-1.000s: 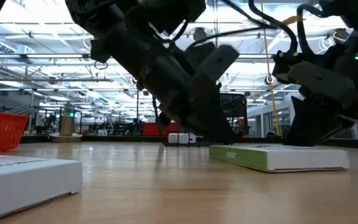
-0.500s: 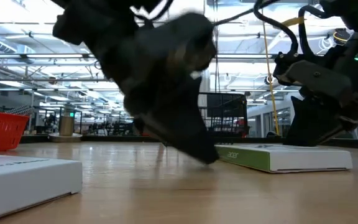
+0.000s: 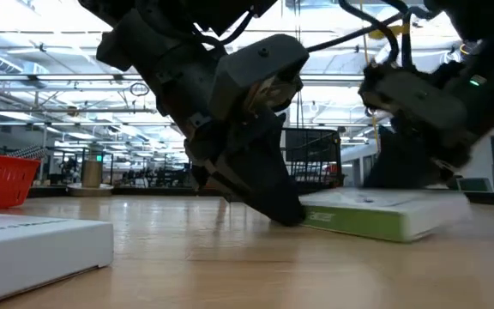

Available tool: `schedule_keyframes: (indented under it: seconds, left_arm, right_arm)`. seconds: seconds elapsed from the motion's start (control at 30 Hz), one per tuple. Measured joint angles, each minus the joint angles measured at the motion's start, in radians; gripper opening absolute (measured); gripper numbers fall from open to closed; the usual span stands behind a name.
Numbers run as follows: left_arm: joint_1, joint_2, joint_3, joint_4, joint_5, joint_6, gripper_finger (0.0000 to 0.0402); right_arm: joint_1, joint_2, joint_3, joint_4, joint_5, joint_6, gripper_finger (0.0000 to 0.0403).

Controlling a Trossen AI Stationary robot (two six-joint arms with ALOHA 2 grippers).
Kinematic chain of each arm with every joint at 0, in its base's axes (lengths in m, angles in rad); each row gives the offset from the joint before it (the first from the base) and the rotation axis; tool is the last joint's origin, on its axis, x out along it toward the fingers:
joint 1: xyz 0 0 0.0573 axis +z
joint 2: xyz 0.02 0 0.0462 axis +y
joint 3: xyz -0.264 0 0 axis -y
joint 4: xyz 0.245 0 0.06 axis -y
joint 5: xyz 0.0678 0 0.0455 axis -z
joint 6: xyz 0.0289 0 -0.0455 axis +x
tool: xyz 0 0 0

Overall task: Pick and place items into bin
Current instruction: Put the right card reader box into the orange basket

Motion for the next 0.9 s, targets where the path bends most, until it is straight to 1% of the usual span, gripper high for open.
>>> schedule_keyframes:
  seconds: [0.07, 0.2, 0.57, 0.9]
  left_arm:
    - [-0.001, 0.004, 0.001, 0.005, -0.009, -0.001, 0.0035]
    - [-0.004, 0.006, 0.001, 0.005, -0.02, -0.008, 0.0035]
    - [-0.011, 0.009, 0.0, 0.017, -0.054, 0.019, 0.0035]
    - [-0.011, 0.009, -0.002, 0.023, -0.059, 0.019, 0.0035]
  right_arm:
    - [0.003, -0.003, 0.0, 0.022, 0.035, -0.012, 0.0]
    - [0.008, -0.003, 0.0, 0.051, 0.056, -0.051, 0.0]
    - [0.017, -0.006, 0.003, 0.072, 0.057, -0.077, 0.0]
    - [0.039, -0.009, 0.005, 0.082, 0.093, -0.088, 0.0]
